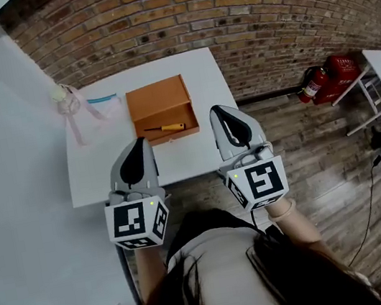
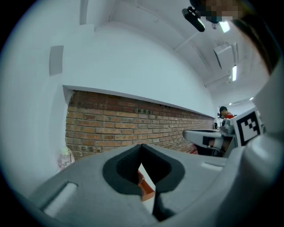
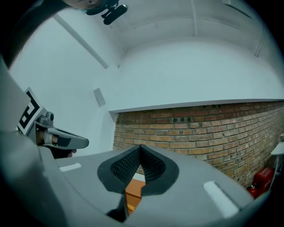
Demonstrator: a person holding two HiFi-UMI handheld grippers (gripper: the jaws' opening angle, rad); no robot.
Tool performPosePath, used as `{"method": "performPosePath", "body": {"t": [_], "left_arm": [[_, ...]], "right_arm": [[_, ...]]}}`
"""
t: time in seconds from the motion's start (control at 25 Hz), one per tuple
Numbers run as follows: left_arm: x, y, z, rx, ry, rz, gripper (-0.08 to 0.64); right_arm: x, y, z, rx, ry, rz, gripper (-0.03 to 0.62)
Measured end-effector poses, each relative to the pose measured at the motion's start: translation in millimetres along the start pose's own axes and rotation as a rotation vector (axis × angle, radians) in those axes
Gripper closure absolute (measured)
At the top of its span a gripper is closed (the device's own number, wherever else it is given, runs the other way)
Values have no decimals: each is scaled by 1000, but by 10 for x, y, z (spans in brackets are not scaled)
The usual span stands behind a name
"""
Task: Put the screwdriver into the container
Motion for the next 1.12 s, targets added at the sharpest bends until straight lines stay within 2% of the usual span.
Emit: {"method": "performPosePath", "body": {"t": [0.36,1.12], "left_arm": [[251,9,25,-1,16,8,560],[460,197,38,6,78,52,560]], "right_arm": [[217,-4,-86,0,18,39,588],[412,137,-210,40,76,58,588]]}}
Point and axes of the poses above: the fingertips, and each gripper's own axes: z backward along the fingers, x to its left, y out of its underside, the point moved 7 cm from there along z, backward along the fingers, and after that the axes turned 13 degrees about -z, right-handed, at the moved point
